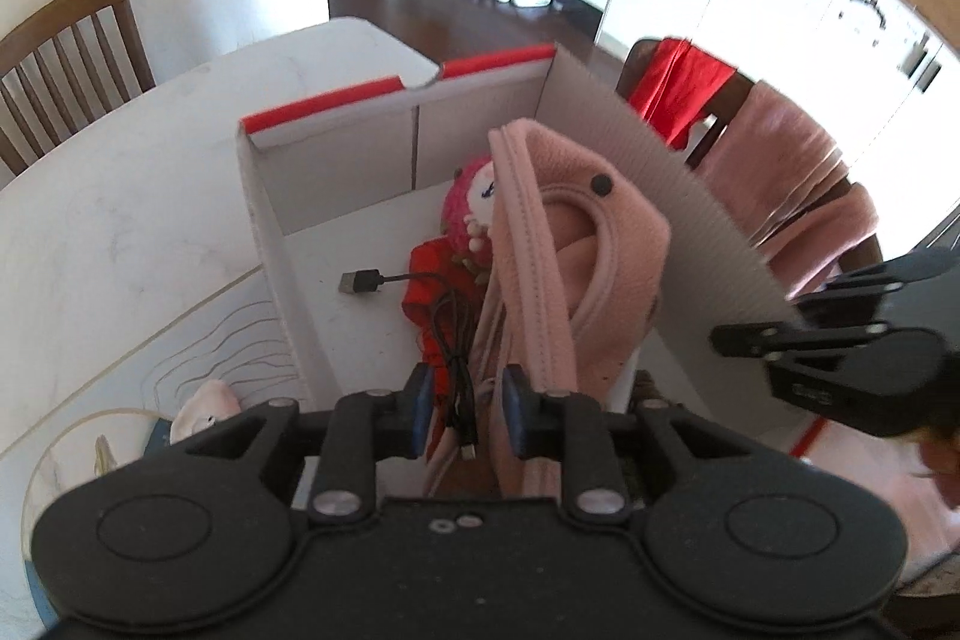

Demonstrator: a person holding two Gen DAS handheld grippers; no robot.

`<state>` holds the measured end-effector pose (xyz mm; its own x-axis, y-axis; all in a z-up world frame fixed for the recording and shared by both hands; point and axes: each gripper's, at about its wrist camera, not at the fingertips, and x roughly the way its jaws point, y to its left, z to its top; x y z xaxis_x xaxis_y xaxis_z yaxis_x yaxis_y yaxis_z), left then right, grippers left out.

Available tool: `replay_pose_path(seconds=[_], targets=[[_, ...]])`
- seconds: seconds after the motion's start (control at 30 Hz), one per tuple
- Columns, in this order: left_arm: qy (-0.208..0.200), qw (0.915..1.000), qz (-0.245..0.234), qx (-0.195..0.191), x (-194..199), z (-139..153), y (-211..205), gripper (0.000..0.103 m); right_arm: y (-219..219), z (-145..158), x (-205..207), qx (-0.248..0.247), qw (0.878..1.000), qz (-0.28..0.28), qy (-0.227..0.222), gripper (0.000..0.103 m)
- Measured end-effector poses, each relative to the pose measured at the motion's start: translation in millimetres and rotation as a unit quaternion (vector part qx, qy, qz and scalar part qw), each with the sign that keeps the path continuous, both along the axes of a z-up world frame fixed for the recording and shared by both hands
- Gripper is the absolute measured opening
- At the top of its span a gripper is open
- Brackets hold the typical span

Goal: Organize objects
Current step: 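Open the left gripper in the box and return to the mat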

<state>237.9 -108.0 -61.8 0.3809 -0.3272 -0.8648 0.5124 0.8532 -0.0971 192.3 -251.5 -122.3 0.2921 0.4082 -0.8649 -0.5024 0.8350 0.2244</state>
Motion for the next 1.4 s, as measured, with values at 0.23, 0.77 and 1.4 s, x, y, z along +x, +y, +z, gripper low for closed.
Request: replay_pose_path(seconds=[0.23, 0.77, 1.4], targets=[[-0.034, 0.9983, 0.028, -0.038, -21, 38, 35, 0.025, -1, 0, -1, -0.001, 1.000, 0.001, -0.001, 0.007], [-0.048, 0.9831, 0.176, -0.006, -49, 25, 147, 0.078, -2, 0, -2, -0.003, 1.000, 0.005, -0.003, 0.007], [0.023, 0.9763, 0.205, 0.065, -61, -75, 141, 0.062, -4, 0, -2, -0.008, 1.000, 0.010, -0.006, 0.007]])
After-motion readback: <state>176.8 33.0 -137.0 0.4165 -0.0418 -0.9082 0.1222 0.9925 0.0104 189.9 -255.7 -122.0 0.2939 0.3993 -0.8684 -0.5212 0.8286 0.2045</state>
